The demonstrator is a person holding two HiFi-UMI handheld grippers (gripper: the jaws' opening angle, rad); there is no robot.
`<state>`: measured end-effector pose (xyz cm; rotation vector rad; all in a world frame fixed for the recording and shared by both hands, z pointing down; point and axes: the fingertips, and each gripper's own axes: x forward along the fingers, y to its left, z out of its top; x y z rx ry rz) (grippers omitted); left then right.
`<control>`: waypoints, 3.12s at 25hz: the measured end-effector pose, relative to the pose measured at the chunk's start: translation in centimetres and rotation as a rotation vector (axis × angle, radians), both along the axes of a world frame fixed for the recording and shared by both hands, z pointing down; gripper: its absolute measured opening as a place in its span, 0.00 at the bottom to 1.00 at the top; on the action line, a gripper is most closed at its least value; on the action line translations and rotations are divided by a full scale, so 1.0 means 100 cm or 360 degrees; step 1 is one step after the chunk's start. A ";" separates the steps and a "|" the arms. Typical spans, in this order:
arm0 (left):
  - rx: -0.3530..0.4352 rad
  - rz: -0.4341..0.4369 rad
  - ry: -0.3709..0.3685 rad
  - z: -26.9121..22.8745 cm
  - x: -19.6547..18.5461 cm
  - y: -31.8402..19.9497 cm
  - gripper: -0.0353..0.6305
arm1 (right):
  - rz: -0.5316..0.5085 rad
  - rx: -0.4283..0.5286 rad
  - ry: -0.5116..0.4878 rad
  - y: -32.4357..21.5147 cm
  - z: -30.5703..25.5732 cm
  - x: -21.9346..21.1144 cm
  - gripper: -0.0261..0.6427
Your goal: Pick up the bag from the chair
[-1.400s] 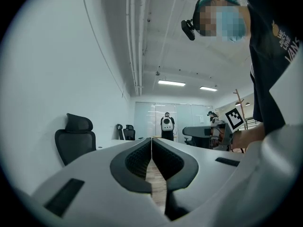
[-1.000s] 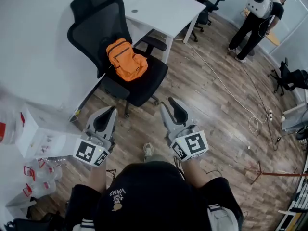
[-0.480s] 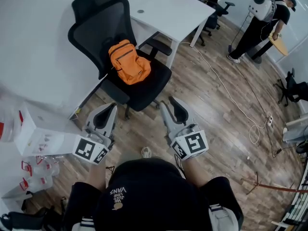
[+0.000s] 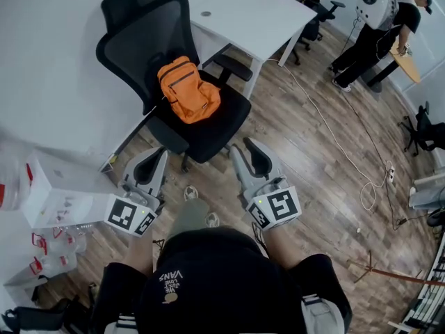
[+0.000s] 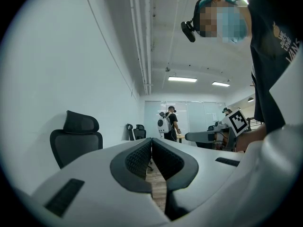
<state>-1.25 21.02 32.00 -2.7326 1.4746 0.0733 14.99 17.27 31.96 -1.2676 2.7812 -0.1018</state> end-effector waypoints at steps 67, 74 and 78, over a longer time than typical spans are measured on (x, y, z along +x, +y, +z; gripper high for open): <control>-0.0154 -0.0153 -0.0011 0.112 -0.109 -0.344 0.05 | -0.0165 -0.0064 0.0041 -0.361 0.083 -0.140 0.22; -0.0195 -0.0174 -0.0003 0.132 -0.110 -0.358 0.05 | -0.0153 -0.0087 0.0053 -0.377 0.104 -0.141 0.21; -0.0232 -0.0207 0.0019 0.144 -0.113 -0.366 0.05 | -0.0174 -0.0140 0.0065 -0.386 0.119 -0.144 0.21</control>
